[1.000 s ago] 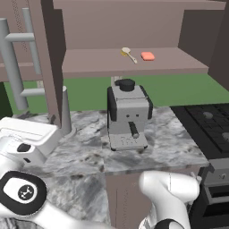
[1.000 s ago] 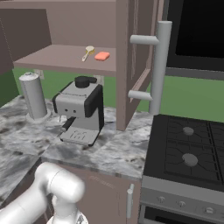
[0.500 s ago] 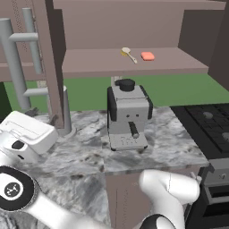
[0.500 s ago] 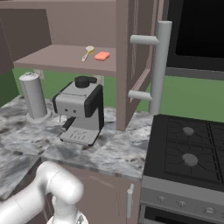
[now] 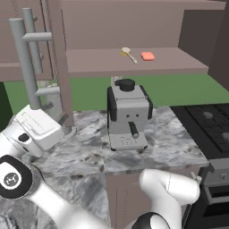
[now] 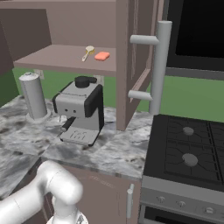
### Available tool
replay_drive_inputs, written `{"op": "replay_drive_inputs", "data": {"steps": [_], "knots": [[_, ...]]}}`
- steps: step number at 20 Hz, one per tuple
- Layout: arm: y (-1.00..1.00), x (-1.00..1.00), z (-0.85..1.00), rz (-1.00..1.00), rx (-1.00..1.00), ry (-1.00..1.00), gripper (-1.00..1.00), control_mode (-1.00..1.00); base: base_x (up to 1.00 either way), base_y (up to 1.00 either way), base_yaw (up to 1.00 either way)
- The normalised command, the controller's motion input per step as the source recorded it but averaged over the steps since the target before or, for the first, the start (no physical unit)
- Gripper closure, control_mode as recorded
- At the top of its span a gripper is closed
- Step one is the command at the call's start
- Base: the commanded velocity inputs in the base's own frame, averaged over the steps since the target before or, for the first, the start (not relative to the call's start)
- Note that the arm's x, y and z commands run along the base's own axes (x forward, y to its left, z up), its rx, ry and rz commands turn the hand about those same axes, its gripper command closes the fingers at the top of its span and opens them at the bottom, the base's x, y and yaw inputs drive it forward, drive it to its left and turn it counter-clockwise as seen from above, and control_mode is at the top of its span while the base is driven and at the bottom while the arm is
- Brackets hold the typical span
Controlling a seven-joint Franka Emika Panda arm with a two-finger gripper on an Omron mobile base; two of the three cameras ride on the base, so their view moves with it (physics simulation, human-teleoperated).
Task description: Pick up the dish brush and bar soap from the sink, and place them back in the cabinet, and close the cabinet doors.
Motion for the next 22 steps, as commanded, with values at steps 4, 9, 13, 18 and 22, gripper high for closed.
{"op": "replay_drive_inputs", "data": {"steps": [4, 9, 13, 18, 22], "knots": [[-0.57, 0.47, -0.04, -0.03, 0.0, 0.0, -1.0, -1.0, 0.0, 0.0, 0.0], [-0.42, 0.48, -0.1, -0.01, 0.0, 0.0, -1.0, -1.0, 0.0, 0.0, 0.0], [-0.53, 0.45, -0.08, 0.0, 0.0, 0.0, -1.0, -1.0, 0.0, 0.0, 0.0], [-0.53, 0.41, -0.07, 0.0, 0.0, 0.0, -1.0, -1.0, 0.0, 0.0, 0.0], [-0.52, 0.44, -0.01, 0.0, 0.0, 0.0, -1.0, -1.0, 0.0, 0.0, 0.0]]}}
